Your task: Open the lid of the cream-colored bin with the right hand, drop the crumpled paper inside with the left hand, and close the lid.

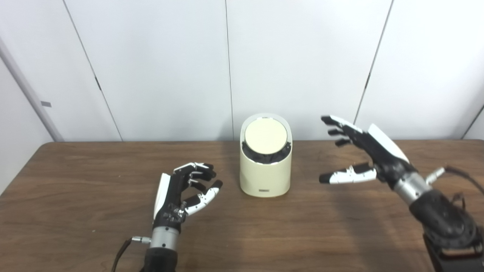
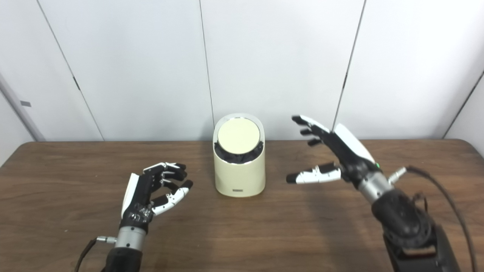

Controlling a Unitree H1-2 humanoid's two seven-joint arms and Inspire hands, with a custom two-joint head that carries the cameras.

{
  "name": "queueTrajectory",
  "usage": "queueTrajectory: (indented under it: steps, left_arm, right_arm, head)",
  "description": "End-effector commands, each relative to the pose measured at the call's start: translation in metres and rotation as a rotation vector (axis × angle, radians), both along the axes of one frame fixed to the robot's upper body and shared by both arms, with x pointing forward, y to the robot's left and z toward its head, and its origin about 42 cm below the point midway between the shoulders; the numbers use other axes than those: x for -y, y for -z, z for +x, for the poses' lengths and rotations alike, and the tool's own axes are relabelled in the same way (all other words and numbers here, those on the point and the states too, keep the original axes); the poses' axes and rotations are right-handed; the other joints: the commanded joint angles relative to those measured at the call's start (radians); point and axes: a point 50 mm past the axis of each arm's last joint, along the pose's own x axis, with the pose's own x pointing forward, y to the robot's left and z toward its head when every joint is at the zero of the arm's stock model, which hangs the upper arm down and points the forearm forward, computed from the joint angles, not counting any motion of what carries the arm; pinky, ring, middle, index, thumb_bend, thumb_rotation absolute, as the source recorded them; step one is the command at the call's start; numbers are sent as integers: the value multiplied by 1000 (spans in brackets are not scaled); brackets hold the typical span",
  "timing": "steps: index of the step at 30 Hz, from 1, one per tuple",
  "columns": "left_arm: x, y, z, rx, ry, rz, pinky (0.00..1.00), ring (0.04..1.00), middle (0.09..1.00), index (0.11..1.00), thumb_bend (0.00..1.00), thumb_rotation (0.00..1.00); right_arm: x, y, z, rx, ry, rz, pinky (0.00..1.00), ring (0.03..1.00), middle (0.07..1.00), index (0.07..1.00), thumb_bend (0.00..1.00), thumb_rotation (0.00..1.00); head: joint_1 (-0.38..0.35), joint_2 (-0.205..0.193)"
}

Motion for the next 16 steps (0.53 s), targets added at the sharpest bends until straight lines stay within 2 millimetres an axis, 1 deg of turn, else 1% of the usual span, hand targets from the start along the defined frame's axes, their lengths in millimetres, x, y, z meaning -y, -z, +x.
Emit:
queueTrajectory:
  steps: [1,2,5,7,10,11,12,13,15,16]
  left_arm:
    - [3,-23,8,97,17,-3,501,623,689,498,499,55]
    - [3,-23,9,98,16,-4,500,620,688,498,499,54]
    - [3,-24,10,101,15,-2,500,618,688,498,499,55]
    - [2,-24,10,102,21,-1,497,618,690,498,499,55]
    - [2,-24,11,105,32,-1,493,616,690,498,500,56]
    - [2,-24,11,105,37,-1,492,615,694,498,500,56]
    - [2,-23,12,104,41,-1,499,621,702,656,525,28]
    - [2,-23,12,103,45,0,501,623,705,710,534,18]
    - [2,-24,12,104,51,3,494,618,711,798,553,28]
    - [2,-23,12,106,56,4,492,617,712,812,556,31]
  right_arm:
    - [1,-20,-4,119,2,43,750,856,916,907,749,344]
    - [2,-16,-6,118,9,67,744,856,918,906,745,341]
    - [6,-2,-11,103,28,141,730,851,912,905,738,286]
    - [7,8,-15,89,37,170,707,849,915,910,738,266]
    - [5,19,-18,72,40,177,688,844,921,913,749,275]
    - [4,23,-19,66,40,171,692,843,918,914,760,292]
    - [3,26,-20,62,40,167,704,847,917,916,760,301]
    - [2,29,-20,56,41,159,709,848,917,917,761,304]
    - [0,32,-20,38,51,152,713,856,918,921,753,295]
    - [-1,33,-20,31,55,149,715,858,919,922,752,294]
  head:
    - [-6,0]
    - [-8,0]
    - [-10,1]
    - [-15,-1]
    - [-17,-3]
    - [-19,-4]
    - [-20,-4]
    - [-21,-3]
    - [-22,-4]
    - [-22,-4]
